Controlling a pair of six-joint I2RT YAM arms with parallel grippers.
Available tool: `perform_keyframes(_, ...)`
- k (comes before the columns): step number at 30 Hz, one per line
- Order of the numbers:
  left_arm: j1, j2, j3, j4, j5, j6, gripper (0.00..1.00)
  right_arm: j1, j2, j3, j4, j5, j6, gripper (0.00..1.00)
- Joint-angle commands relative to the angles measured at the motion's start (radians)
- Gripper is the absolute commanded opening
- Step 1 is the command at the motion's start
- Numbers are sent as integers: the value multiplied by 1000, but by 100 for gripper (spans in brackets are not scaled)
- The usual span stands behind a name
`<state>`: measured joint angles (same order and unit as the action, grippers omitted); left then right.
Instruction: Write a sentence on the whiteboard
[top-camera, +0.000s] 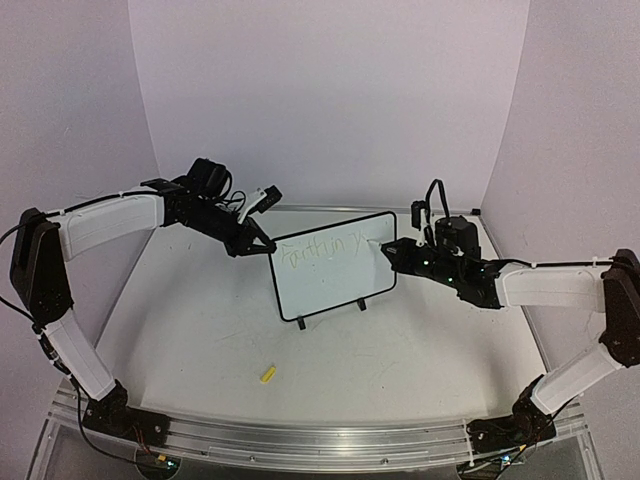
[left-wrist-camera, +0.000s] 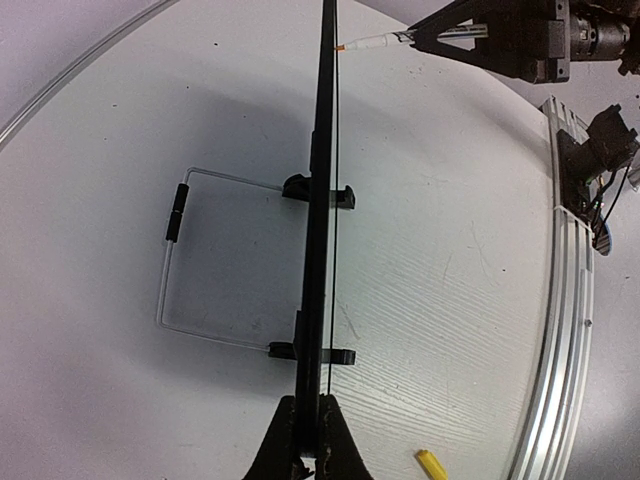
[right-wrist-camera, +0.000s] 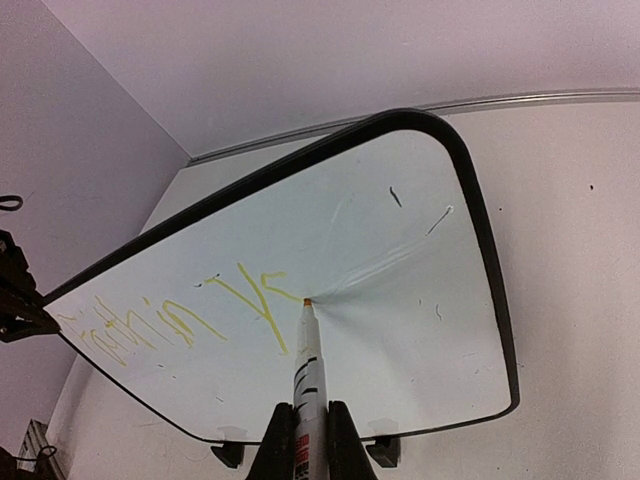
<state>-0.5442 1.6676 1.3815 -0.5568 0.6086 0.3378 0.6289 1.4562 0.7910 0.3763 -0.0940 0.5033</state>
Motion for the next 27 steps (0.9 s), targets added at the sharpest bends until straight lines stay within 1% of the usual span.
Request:
perform_keyframes(1,-17,46,-23,-120,-59,46,0,-3,-32,43,19,9,-9,0)
perform_keyframes(27,-17,49,-23,-120,-57,45,0,-3,-18,50,62,-29,1,0)
